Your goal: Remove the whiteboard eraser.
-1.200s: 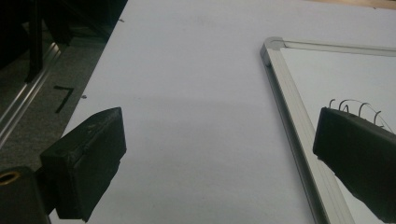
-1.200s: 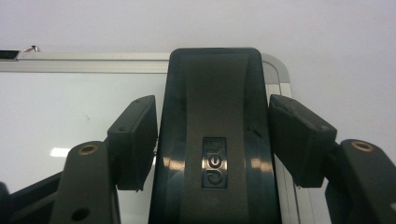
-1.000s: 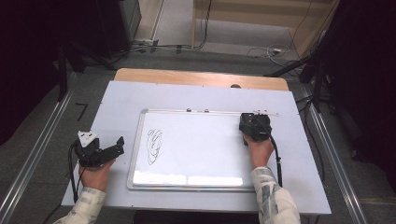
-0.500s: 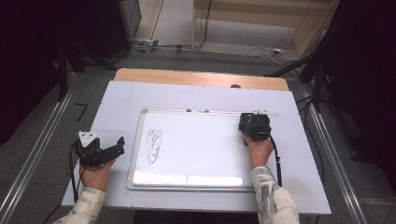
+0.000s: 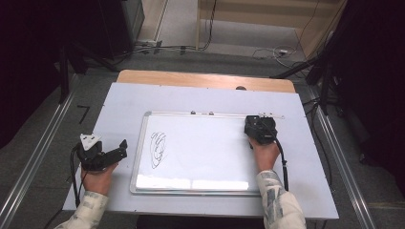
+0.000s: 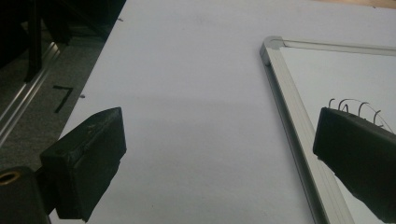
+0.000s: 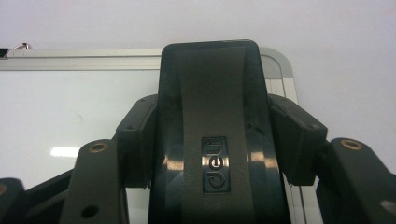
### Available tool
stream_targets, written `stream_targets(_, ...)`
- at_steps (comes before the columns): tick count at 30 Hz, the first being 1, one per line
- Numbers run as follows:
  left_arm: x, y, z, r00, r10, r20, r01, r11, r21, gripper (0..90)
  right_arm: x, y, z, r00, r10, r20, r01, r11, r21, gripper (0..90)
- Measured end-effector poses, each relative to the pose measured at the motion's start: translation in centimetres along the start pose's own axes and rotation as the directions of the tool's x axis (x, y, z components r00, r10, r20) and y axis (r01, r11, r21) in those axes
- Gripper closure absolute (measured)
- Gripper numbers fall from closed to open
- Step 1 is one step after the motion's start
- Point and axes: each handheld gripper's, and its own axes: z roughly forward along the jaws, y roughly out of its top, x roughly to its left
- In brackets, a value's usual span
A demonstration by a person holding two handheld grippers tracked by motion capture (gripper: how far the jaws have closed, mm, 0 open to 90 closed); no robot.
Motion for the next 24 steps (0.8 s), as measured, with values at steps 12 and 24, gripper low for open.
stream_targets(12,0.1,0.0,0.0,1.0,-0.001,-0.004,0.001,1.0,-0.002,3.0,0.3,-0.1,-0.4,0.9998,-0.018,0.012,0.019,1.0,-0.022,38.6)
stream_targets(24,0.1,0.1,0.0,1.0,0.001,-0.004,-0.001,1.0,-0.002,3.0,0.8,0.1,-2.1,0.9989,-0.035,-0.031,0.034,0.999,-0.037,38.6)
